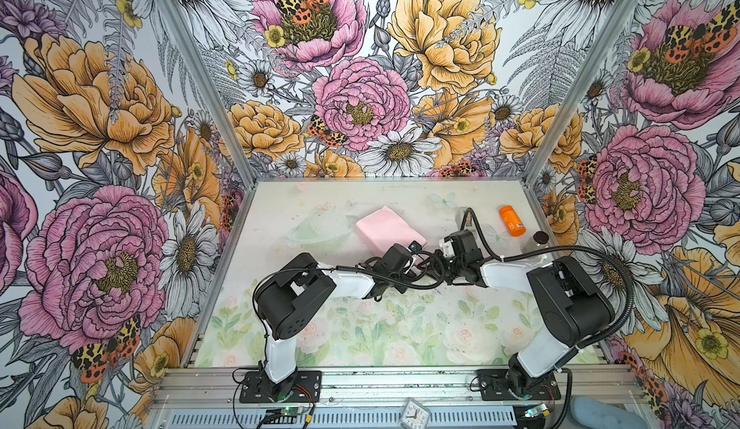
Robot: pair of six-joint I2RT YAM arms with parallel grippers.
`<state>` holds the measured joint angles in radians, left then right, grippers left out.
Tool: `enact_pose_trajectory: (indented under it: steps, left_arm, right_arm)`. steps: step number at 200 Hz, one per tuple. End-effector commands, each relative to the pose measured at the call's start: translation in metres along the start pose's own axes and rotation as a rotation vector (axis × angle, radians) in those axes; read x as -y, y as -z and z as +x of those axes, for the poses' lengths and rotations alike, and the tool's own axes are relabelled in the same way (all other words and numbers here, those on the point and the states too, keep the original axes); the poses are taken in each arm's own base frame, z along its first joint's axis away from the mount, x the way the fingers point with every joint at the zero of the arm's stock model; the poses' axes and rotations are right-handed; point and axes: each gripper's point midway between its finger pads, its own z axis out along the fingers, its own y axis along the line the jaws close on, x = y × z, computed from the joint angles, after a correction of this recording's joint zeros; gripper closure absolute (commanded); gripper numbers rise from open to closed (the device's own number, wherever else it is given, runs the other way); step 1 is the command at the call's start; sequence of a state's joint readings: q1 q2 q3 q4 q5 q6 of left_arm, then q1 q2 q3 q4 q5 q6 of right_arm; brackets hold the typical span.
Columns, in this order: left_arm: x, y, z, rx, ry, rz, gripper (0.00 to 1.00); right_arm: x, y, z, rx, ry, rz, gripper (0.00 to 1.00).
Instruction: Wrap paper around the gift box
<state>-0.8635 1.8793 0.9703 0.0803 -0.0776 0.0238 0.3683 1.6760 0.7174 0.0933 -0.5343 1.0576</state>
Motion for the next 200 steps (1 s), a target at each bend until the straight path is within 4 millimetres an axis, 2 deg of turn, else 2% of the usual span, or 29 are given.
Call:
enact_pose_trajectory:
  steps: [1,54,84,100,105,120,134,160,184,200]
  left_arm:
    - [-0.001,0.009,-0.020,0.064,0.029,0.021,1.00]
    - [0.000,0.010,-0.021,0.068,0.032,0.022,1.00]
    - [0.000,0.011,-0.022,0.071,0.033,0.022,1.00]
    - [0.000,0.013,-0.023,0.074,0.029,0.018,0.89]
    - [0.000,0.026,-0.037,0.116,0.027,0.018,0.86]
    - [-0.001,0.040,-0.050,0.155,0.015,0.009,0.73]
    - [-0.003,0.056,-0.059,0.193,0.004,-0.001,0.52]
    - [-0.006,0.092,-0.080,0.280,-0.051,-0.023,0.27]
    - [-0.009,0.118,-0.092,0.339,-0.170,-0.047,0.14]
    - [-0.009,0.120,-0.088,0.328,-0.294,-0.053,0.08]
  right_arm:
    - [-0.008,-0.005,-0.003,-0.002,0.007,-0.031,0.77]
    - [-0.005,-0.007,-0.002,-0.005,0.003,-0.027,0.81]
    - [-0.004,-0.007,-0.003,0.005,0.000,-0.023,0.97]
    - [-0.007,-0.005,-0.004,0.013,0.002,-0.030,1.00]
    - [-0.009,-0.004,-0.005,0.014,0.002,-0.034,1.00]
    - [-0.013,-0.001,-0.005,0.020,0.005,-0.042,1.00]
    - [-0.016,0.002,-0.004,0.022,0.010,-0.046,1.00]
    - [-0.023,0.005,-0.004,0.025,0.019,-0.054,1.00]
    - [-0.029,0.005,-0.005,0.028,0.029,-0.057,1.00]
    - [-0.033,0.005,-0.005,0.029,0.034,-0.063,1.00]
